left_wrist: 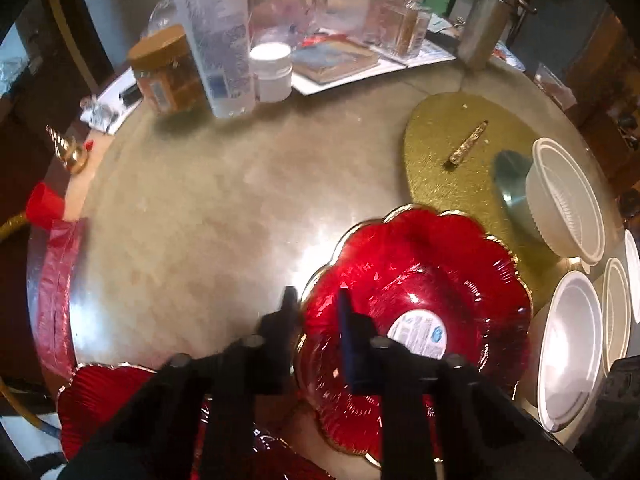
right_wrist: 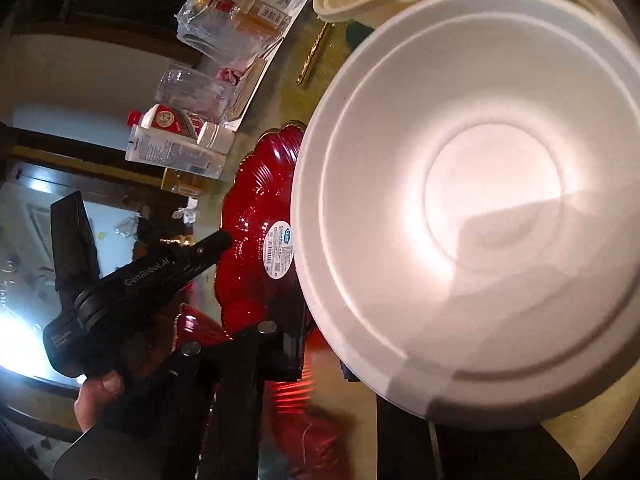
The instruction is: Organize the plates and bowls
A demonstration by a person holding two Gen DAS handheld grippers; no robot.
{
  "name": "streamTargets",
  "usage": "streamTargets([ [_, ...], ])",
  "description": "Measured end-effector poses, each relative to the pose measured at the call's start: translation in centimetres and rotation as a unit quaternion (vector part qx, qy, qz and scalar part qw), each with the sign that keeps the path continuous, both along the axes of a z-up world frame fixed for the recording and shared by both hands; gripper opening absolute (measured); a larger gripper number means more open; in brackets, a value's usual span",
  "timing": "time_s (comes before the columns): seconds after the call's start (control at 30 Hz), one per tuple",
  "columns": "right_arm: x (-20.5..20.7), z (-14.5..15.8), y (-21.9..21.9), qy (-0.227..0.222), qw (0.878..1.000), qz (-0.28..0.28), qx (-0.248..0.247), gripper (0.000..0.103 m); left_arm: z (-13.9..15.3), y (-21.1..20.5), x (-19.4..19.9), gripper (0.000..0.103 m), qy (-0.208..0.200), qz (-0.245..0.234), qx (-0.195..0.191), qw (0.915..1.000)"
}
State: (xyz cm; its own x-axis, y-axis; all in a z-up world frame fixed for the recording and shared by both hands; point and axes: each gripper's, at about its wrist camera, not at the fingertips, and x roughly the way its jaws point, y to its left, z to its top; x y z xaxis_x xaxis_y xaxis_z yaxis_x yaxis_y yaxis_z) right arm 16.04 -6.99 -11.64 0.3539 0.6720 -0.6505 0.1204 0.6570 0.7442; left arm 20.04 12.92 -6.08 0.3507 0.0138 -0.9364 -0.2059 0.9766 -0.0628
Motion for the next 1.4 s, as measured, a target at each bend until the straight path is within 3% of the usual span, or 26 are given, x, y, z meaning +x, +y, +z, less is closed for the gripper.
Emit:
streamTargets([
  [0.23, 0.0, 0.1, 0.1, -0.013, 1.0, 0.002, -0.015, 0.012, 0.6, 0.0, -0.5, 0.008, -0.004, 0.0, 0.012, 0.9999],
  [0.87, -1.2, 2.8, 0.8, -0.083, 0.996, 0.018, 0.012, 0.009, 5.9, 0.8, -4.8, 0.008, -0.087, 0.016, 0.032, 0.9956],
  [1.1, -2.8, 5.5, 2.3, -0.13, 0.991, 0.044, 0.002, 0.009, 8.0, 2.4, -8.2, 0.008, -0.127, 0.036, 0.032, 0.9908],
  [1.4, -5.5, 8.0, 6.7, -0.162, 0.98, 0.115, 0.003, 0.009, 9.0, 6.9, -15.4, 0.008, -0.165, 0.095, 0.017, 0.9816],
])
